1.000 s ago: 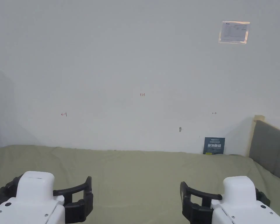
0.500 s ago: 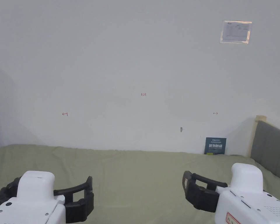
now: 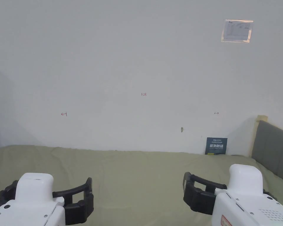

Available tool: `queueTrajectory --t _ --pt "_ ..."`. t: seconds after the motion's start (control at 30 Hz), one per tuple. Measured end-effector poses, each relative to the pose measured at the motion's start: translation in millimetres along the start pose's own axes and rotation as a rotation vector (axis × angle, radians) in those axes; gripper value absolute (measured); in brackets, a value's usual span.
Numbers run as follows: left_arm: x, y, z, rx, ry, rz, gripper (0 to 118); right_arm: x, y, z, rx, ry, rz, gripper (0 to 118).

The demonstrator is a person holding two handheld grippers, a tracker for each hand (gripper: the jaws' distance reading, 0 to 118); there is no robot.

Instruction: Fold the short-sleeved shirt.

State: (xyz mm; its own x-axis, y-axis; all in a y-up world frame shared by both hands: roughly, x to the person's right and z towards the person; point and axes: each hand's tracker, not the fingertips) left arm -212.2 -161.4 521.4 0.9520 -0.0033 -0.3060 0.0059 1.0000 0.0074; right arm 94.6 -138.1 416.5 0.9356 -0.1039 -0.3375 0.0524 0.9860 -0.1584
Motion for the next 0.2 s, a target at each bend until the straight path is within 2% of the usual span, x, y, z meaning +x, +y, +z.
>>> queueTrajectory --t 0.13,0.2 --pt "2 1 0 0.002 -0.002 -0.003 118 13 5 1 -0.039 0.091 -0.097 118" --pt "3 2 0 0.006 -0.003 -0.001 118 20 5 4 -0.008 0.122 -0.139 118"
